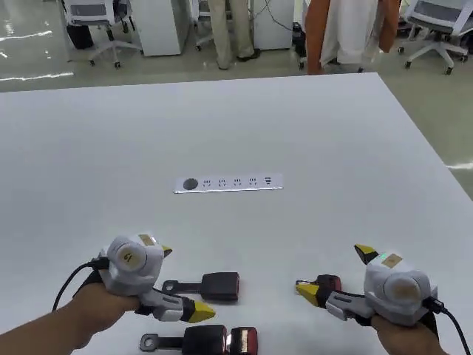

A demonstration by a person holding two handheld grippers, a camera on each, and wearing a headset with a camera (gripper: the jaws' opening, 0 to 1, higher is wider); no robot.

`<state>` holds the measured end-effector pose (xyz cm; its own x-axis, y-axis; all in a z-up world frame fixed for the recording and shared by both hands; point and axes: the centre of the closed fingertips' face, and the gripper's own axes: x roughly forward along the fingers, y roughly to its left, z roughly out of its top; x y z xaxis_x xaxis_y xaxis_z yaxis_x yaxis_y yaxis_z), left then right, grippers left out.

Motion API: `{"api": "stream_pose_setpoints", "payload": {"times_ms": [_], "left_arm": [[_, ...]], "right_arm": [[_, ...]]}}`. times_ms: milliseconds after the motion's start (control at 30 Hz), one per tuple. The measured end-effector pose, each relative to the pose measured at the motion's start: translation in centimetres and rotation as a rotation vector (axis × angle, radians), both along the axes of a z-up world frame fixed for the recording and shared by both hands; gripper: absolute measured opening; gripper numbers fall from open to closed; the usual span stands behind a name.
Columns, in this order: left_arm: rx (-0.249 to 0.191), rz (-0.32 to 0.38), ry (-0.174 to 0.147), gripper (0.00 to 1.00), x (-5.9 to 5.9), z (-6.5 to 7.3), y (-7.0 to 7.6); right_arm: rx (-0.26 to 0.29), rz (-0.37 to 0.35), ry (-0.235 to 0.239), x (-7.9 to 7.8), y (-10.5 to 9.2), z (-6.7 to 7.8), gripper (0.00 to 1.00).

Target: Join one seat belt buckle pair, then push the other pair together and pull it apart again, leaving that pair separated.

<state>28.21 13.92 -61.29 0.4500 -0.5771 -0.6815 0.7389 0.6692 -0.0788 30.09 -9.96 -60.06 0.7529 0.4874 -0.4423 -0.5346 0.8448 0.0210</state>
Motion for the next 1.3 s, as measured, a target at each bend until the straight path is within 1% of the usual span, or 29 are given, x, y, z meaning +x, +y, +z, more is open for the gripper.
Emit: {"api": "stream_pose_setpoints", "payload": {"times_ms": [33,67,133,167,200,233,300,333,400,533,567,600,667,767,833,900,1000,1067,1100,1133,1200,1300], "left_arm": [[-0.018,0.021,-0.01,1.0,-0.1,0.3,0.2],[-0.027,0.041,-0.019,1.0,-0.4,0.5,0.7],[-0.016,0.069,-0.031,1.0,-1.4,1.0,1.2],[-0.015,0.075,-0.033,1.0,-1.6,1.0,1.4],[-0.027,0.092,-0.041,1.0,-1.7,1.1,2.2],[-0.055,0.123,-0.05,1.0,-2.3,1.5,2.3],[-0.061,0.153,-0.049,1.0,-3.7,1.7,2.6],[-0.064,0.16,-0.05,1.0,-4.1,1.9,2.7],[-0.076,0.18,-0.057,1.0,-4.7,1.9,3.8],[-0.096,0.214,-0.08,1.0,-6.4,2.7,4.4],[-0.097,0.217,-0.087,1.0,-6.6,2.8,4.8],[-0.099,0.221,-0.104,1.0,-6.8,3.0,5.2],[-0.111,0.238,-0.103,1.0,-7.3,3.2,5.9],[-0.116,0.246,-0.117,1.0,-7.8,3.6,6.4],[-0.128,0.271,-0.122,1.0,-8.4,3.9,7.4],[-0.146,0.277,-0.141,1.0,-8.9,4.3,8.0],[-0.134,0.281,-0.136,1.0,-9.6,4.0,9.0],[-0.147,0.294,-0.141,1.0,-10.0,4.2,9.3],[-0.163,0.304,-0.145,1.0,-10.3,4.5,9.5],[-0.169,0.309,-0.152,1.0,-10.4,4.6,9.7],[-0.17,0.316,-0.157,1.0,-10.9,4.6,10.3],[-0.179,0.319,-0.159,1.0,-11.7,4.6,10.5]], "right_arm": [[0.001,-0.001,-0.002,-0.1,0.0,0.1,0.89],[0.006,-0.009,-0.004,-0.8,0.3,0.6,0.89],[0.011,-0.02,-0.007,-1.5,0.5,1.2,0.91],[0.015,-0.028,-0.013,-1.8,0.6,1.3,0.91],[0.016,-0.028,-0.013,-2.1,0.7,1.2,0.91],[0.014,-0.029,-0.015,-2.4,0.8,1.2,0.91],[0.016,-0.033,-0.026,-3.3,1.0,1.9,0.92],[0.018,-0.037,-0.026,-3.7,1.0,2.2,0.92],[0.02,-0.047,-0.03,-4.4,1.1,2.7,0.92],[0.015,-0.051,-0.039,-5.7,1.5,3.1,0.93],[0.018,-0.054,-0.043,-6.0,1.6,3.3,0.93],[0.02,-0.055,-0.045,-6.3,1.8,3.4,0.94],[0.014,-0.052,-0.05,-6.9,2.1,3.6,0.94],[0.013,-0.05,-0.051,-7.4,2.3,3.6,0.95],[0.011,-0.057,-0.061,-7.9,2.5,3.6,0.96],[0.014,-0.063,-0.065,-8.5,2.7,3.6,0.96],[0.019,-0.074,-0.073,-9.3,2.9,3.8,0.97],[0.017,-0.074,-0.076,-9.9,3.1,3.9,0.97],[0.014,-0.074,-0.077,-10.2,3.1,3.9,0.98],[0.013,-0.073,-0.08,-10.5,3.3,4.0,0.98],[0.006,-0.072,-0.088,-10.9,3.2,4.0,0.98],[0.002,-0.074,-0.094,-11.6,3.1,3.9,0.99]]}}
